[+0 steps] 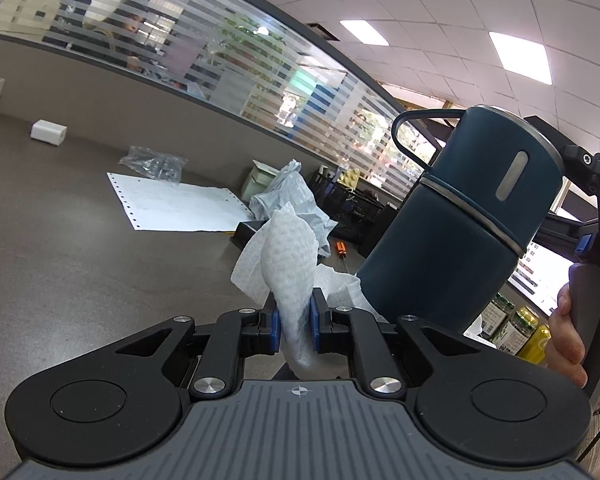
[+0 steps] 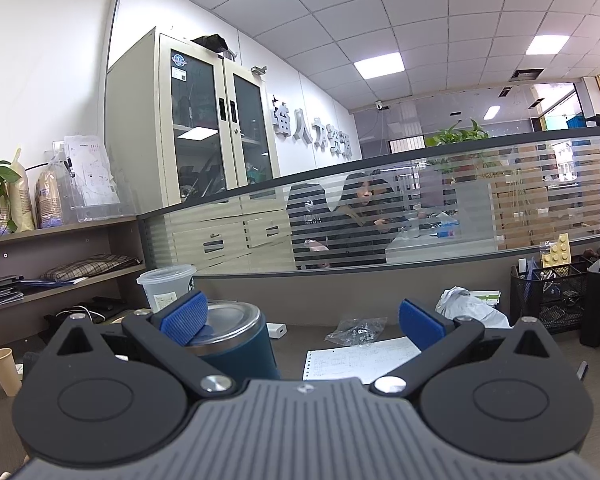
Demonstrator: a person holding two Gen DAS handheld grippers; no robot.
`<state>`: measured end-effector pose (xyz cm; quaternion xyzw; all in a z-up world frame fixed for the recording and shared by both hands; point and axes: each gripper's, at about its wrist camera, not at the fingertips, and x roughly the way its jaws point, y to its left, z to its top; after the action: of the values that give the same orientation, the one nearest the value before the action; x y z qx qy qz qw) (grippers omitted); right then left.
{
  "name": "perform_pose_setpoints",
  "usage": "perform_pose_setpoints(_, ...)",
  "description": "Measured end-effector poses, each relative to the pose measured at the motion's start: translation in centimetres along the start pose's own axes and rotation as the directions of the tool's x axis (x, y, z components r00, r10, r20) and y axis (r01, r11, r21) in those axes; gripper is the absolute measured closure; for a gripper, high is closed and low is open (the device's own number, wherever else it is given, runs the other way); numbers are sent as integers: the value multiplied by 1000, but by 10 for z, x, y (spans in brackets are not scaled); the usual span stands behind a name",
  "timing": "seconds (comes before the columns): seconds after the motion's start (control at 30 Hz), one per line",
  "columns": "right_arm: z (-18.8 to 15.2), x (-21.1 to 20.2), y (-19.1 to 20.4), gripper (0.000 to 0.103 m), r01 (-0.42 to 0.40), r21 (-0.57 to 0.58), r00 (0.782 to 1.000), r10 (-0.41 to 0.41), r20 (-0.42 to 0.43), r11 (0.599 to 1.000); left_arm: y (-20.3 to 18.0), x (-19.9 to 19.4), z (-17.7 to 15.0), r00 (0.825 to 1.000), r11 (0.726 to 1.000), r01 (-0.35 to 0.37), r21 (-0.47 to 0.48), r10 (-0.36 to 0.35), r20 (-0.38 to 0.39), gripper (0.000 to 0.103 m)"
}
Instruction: Clean container
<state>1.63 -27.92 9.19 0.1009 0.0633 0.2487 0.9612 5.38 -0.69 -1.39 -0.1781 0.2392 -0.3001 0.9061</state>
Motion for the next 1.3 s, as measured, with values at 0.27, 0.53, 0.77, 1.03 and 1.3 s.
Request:
perform_pose_setpoints(0.27, -1, 1, 0, 0, -1, 5, 1000, 1, 6, 1000, 1, 3, -1, 1000, 1000, -10, -2, 10, -13, 86)
perform_pose_setpoints(0.53, -1, 1, -2, 0, -8, 24, 1000, 8, 5, 1000, 2, 4, -4, 999, 1000, -19, -3, 19, -29, 86)
perform_pose_setpoints(0.77, -2, 2, -1, 0, -16, 37, 1000, 16, 10, 999, 5, 7, -7, 998, 1000, -29, -7, 29, -51, 86)
perform_pose_setpoints(1.03, -2, 3, 3, 0, 1, 29, 1000, -2, 20, 1000, 9, 10, -11, 996, 999, -41, -12, 40, -74, 85)
perform_pose_setpoints(1.3, -4, 1, 7, 0, 5, 6, 1000, -5, 25, 1000, 13, 16, -15, 992, 998, -63, -17, 61, -110, 84)
